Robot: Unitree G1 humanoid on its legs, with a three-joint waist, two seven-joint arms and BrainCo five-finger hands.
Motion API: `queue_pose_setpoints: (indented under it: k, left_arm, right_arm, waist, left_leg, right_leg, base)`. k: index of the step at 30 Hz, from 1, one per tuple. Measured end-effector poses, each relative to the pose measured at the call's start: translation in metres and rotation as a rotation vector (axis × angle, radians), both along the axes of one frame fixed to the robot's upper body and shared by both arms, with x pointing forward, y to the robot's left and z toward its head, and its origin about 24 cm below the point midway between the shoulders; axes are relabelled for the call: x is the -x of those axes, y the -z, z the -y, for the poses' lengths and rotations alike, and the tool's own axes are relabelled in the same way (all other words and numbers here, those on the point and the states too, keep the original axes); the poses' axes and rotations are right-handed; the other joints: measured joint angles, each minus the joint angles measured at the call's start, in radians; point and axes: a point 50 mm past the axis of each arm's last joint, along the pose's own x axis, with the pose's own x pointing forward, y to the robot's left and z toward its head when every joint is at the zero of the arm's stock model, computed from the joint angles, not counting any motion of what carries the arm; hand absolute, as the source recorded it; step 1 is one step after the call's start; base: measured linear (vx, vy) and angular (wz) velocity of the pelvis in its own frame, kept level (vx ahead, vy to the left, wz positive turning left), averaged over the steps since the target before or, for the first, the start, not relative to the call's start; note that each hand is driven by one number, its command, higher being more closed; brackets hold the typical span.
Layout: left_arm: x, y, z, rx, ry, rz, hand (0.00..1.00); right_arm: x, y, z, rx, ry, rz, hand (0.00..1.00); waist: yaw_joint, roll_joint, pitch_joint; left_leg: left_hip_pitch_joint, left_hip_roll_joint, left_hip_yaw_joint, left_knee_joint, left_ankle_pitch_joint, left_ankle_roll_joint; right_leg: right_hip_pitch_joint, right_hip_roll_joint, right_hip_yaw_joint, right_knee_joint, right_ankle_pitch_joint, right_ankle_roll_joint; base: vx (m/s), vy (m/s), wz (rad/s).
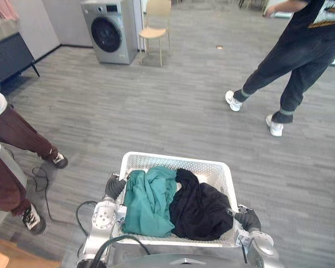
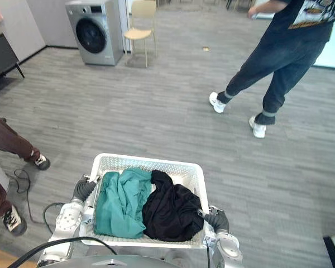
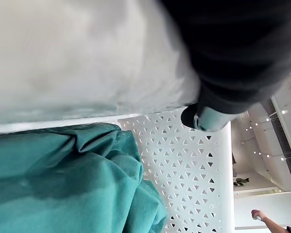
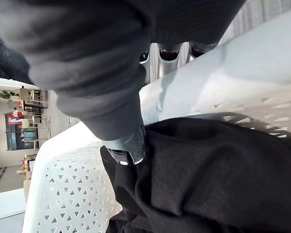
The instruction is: Pick up the laundry basket with both hands and put the clothes into the washing machine.
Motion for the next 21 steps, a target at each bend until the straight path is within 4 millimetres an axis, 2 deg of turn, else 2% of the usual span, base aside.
queue_pose_setpoints:
  k: [1, 2, 3, 4, 5, 6, 7, 8, 9, 10, 11, 12, 13, 14, 16, 17, 18, 19, 20, 21]
  left_arm:
    - [0.001, 0.001, -0.003, 0.003, -0.013, -0.003, 1.0]
    - [0.002, 0.001, -0.004, 0.004, -0.02, -0.007, 1.0]
    - [0.004, 0.002, -0.004, 0.01, -0.024, -0.009, 1.0]
    - [0.005, 0.003, -0.005, 0.01, -0.024, -0.015, 1.0]
    - [0.009, 0.008, -0.005, 0.003, -0.018, -0.036, 1.0]
    - [0.01, 0.01, -0.007, -0.009, -0.014, -0.046, 1.0]
    - [0.009, 0.011, -0.009, -0.017, -0.013, -0.051, 1.0]
    - [0.009, 0.013, -0.012, -0.025, -0.018, -0.059, 1.0]
    - [0.006, 0.012, -0.014, -0.035, -0.015, -0.055, 1.0]
    - [0.002, 0.008, -0.013, -0.045, 0.007, -0.036, 1.0]
    - [0.002, 0.008, -0.009, -0.048, 0.031, -0.033, 1.0]
    - [0.002, 0.007, -0.012, -0.065, 0.041, -0.033, 1.0]
    - [0.002, 0.007, -0.019, -0.086, 0.029, -0.034, 1.0]
    - [0.003, 0.008, -0.022, -0.095, 0.021, -0.043, 1.0]
    - [0.002, 0.004, -0.024, -0.097, 0.013, -0.029, 1.0]
    - [0.001, 0.001, -0.024, -0.096, 0.01, -0.013, 1.0]
    - [-0.003, -0.007, -0.022, -0.096, 0.012, 0.024, 1.0]
    - [-0.006, -0.012, -0.022, -0.096, 0.017, 0.049, 1.0]
    - [-0.008, -0.015, -0.022, -0.099, 0.02, 0.065, 1.0]
    - [-0.009, -0.016, -0.021, -0.099, 0.021, 0.07, 1.0]
  right_arm:
    - [-0.004, -0.001, -0.002, -0.002, -0.007, 0.009, 1.0]
    - [-0.004, -0.001, -0.002, -0.004, -0.008, 0.011, 1.0]
    - [-0.004, -0.001, -0.003, -0.006, -0.007, 0.01, 1.0]
    - [-0.003, 0.0, -0.002, -0.006, -0.007, 0.006, 1.0]
    - [0.001, 0.008, -0.001, -0.012, -0.003, -0.032, 1.0]
    - [0.002, 0.016, -0.005, -0.034, 0.002, -0.063, 1.0]
    - [0.002, 0.019, -0.008, -0.048, 0.004, -0.078, 1.0]
    - [0.0, 0.024, -0.011, -0.064, 0.003, -0.096, 1.0]
    - [-0.001, 0.028, -0.013, -0.079, 0.004, -0.11, 1.0]
    - [0.001, 0.03, -0.013, -0.088, 0.013, -0.116, 1.0]
    - [0.002, 0.029, -0.011, -0.083, 0.014, -0.112, 1.0]
    - [0.003, 0.03, -0.013, -0.091, 0.018, -0.114, 1.0]
    - [0.002, 0.031, -0.019, -0.109, 0.017, -0.115, 1.0]
    - [0.002, 0.032, -0.022, -0.115, 0.012, -0.116, 1.0]
    - [0.0, 0.026, -0.022, -0.11, 0.01, -0.087, 1.0]
    - [-0.001, 0.022, -0.022, -0.105, 0.01, -0.064, 1.0]
    - [-0.005, 0.013, -0.021, -0.091, 0.009, -0.019, 1.0]
    - [-0.006, 0.008, -0.021, -0.086, 0.008, 0.004, 1.0]
    - [-0.008, 0.007, -0.022, -0.089, 0.009, 0.014, 1.0]
    - [-0.008, 0.006, -0.022, -0.089, 0.01, 0.02, 1.0]
  waist:
    - [0.02, -0.002, 0.0]
    - [0.027, -0.004, -0.001]
    - [0.03, -0.011, -0.006]
    - [0.026, -0.015, -0.014]
    - [0.02, -0.043, -0.048]
    - [0.019, -0.081, -0.073]
    - [0.015, -0.099, -0.09]
    - [-0.002, -0.126, -0.09]
    - [-0.005, -0.133, -0.083]
    - [-0.003, -0.131, -0.07]
    - [-0.009, -0.131, -0.068]
    - [-0.029, -0.144, -0.062]
    - [-0.05, -0.169, -0.055]
    - [-0.045, -0.163, -0.048]
    - [-0.03, -0.112, -0.015]
    - [-0.032, -0.101, -0.006]
    - [-0.043, -0.082, -0.001]
    - [-0.055, -0.075, -0.006]
    - [-0.055, -0.081, -0.009]
    - [-0.05, -0.084, -0.01]
  left_leg:
    - [-0.042, 0.004, 0.036, -0.209, -0.035, 0.011]
    - [-0.044, 0.001, 0.046, -0.318, -0.036, 0.009]
    - [-0.035, -0.011, 0.066, -0.551, -0.017, -0.014]
    - [-0.03, -0.027, 0.065, -0.671, 0.009, -0.032]
    - [-0.016, -0.078, 0.058, -0.76, 0.154, -0.069]
    - [-0.023, -0.121, 0.057, -0.727, 0.158, -0.048]
    - [-0.025, -0.139, 0.059, -0.696, 0.129, -0.032]
    - [-0.021, -0.157, 0.072, -0.632, 0.084, -0.005]
    - [-0.032, -0.157, 0.072, -0.549, 0.07, 0.014]
    - [-0.039, -0.178, 0.064, -0.479, 0.028, -0.02]
    - [0.056, -0.242, 0.067, -0.617, -0.015, 0.06]
    - [0.09, -0.263, 0.072, -0.639, -0.041, 0.058]
    - [0.143, -0.29, 0.063, -0.656, -0.063, 0.073]
    - [0.196, -0.288, 0.063, -0.684, -0.077, 0.075]
    - [0.326, -0.261, 0.062, -0.752, -0.123, 0.074]
    - [0.358, -0.258, 0.058, -0.767, -0.134, 0.074]
    - [0.406, -0.249, 0.043, -0.786, -0.16, 0.068]
    - [0.445, -0.239, 0.032, -0.81, -0.183, 0.053]
    - [0.485, -0.238, 0.029, -0.831, -0.2, 0.039]
    - [0.509, -0.237, 0.028, -0.842, -0.212, 0.023]
  right_leg:
    - [0.031, -0.007, 0.025, -0.027, -0.01, 0.017]
    - [0.043, -0.014, 0.035, -0.035, -0.015, 0.025]
    - [0.067, -0.032, 0.046, -0.046, -0.033, 0.044]
    - [0.079, -0.041, 0.047, -0.054, -0.044, 0.059]
    - [0.106, -0.076, 0.065, -0.082, -0.064, 0.102]
    - [0.113, -0.12, 0.079, -0.089, -0.069, 0.137]
    - [0.121, -0.138, 0.095, -0.077, -0.07, 0.144]
    - [0.097, -0.176, 0.143, 0.006, -0.042, 0.171]
    - [0.067, -0.184, 0.183, 0.104, 0.017, 0.163]
    - [0.025, -0.188, 0.208, 0.253, 0.131, 0.158]
    - [-0.039, -0.234, 0.211, 0.44, 0.273, 0.168]
    - [-0.075, -0.263, 0.217, 0.547, 0.292, 0.162]
    - [-0.152, -0.263, 0.241, 0.697, 0.229, 0.134]
    - [-0.214, -0.235, 0.239, 0.746, 0.179, 0.109]
    - [-0.322, -0.141, 0.207, 0.717, 0.097, 0.086]
    - [-0.348, -0.128, 0.189, 0.679, 0.082, 0.088]
    - [-0.386, -0.123, 0.125, 0.547, 0.067, 0.083]
    - [-0.382, -0.13, 0.045, 0.327, 0.082, 0.074]
    - [-0.386, -0.136, -0.002, 0.17, 0.121, 0.073]
    - [-0.389, -0.134, -0.016, 0.086, 0.154, 0.07]
  base:
    - [0.42, 0.097, -0.39]
    - [0.48, 0.172, -0.46]
    - [0.34, 0.142, -0.22]
    - [0.48, 0.228, -0.23]
    - [0.54, 0.27, -0.19]
    - [0.68, 0.304, -0.2]
    - [0.63, 0.243, -0.13]
    - [0.49, 0.187, -0.07]
    - [0.63, 0.387, -0.08]
    - [0.53, 0.502, 0.02]
    - [0.52, 0.48, 0.2]
    - [0.45, 0.258, 0.54]
    - [0.39, 0.072, 0.42]
    - [0.58, 0.085, 0.13]
    - [0.47, 0.067, -0.14]
    - [0.36, -0.008, 0.21]
    - [0.46, -0.03, 0.45]
    - [0.6, -0.063, 0.47]
    - [0.41, -0.051, 0.31]
    - [0.62, -0.14, 0.24]
